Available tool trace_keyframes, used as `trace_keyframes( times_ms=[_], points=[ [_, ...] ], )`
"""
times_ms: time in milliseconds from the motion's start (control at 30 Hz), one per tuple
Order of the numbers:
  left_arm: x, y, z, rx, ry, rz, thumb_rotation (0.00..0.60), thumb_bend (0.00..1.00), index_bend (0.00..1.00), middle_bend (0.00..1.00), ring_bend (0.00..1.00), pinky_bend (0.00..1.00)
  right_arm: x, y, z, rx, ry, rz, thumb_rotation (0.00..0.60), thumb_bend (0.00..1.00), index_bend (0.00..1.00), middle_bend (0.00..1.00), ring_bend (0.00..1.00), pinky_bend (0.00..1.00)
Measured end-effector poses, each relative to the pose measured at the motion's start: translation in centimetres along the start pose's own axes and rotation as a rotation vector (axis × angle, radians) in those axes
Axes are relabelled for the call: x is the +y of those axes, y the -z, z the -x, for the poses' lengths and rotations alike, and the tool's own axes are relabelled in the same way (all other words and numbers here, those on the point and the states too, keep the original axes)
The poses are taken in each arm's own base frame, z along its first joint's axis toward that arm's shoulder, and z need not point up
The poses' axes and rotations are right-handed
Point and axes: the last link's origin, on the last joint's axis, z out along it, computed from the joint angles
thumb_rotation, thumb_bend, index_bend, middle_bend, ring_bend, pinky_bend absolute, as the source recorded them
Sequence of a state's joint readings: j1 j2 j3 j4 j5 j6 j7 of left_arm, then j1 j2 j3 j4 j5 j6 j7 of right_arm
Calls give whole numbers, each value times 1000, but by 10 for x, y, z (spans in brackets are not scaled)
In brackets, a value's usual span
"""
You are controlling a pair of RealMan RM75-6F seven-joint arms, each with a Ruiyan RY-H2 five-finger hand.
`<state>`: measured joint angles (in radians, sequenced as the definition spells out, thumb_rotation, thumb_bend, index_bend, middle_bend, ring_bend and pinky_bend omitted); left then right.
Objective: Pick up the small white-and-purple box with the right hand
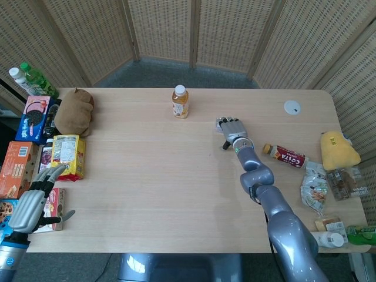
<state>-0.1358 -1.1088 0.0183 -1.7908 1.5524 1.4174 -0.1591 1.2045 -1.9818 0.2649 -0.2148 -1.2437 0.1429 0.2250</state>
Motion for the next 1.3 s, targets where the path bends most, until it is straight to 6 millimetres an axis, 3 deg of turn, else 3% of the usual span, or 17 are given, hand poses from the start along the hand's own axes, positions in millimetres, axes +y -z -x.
trace_keyframes(
  times_ms=[133, 367, 700, 900, 1067, 1233, 1300],
  points=[
    [-2, -1, 0, -1, 3, 1, 600, 188, 0, 0, 0, 0, 0, 0, 0, 1, 20, -7, 546, 233, 0, 156, 103, 0],
    [0, -5, 2, -6, 10, 33, 600, 187, 0, 0, 0, 0, 6, 4, -3, -8, 49, -27, 549, 233, 0, 178, 162, 0],
    [1, -5, 3, -4, 20, 62, 600, 188, 0, 0, 0, 0, 11, 22, -1, -39, 85, -113, 524, 233, 0, 177, 163, 0],
    [1, -6, 5, -8, 30, 84, 600, 187, 0, 0, 0, 0, 7, 51, 3, -53, 99, -206, 516, 231, 0, 178, 163, 0],
    [0, -6, 6, -9, 39, 101, 600, 186, 0, 0, 0, 0, -2, 88, 7, -55, 103, -260, 513, 231, 0, 177, 163, 0],
    [0, -4, 8, -5, 46, 105, 600, 185, 0, 0, 0, 0, -10, 125, -1, 0, 134, -207, 506, 230, 0, 169, 162, 0],
    [1, -2, 8, -3, 46, 105, 600, 186, 0, 0, 0, 0, -8, 132, -8, 36, 174, -168, 504, 230, 0, 157, 125, 0]
  ],
)
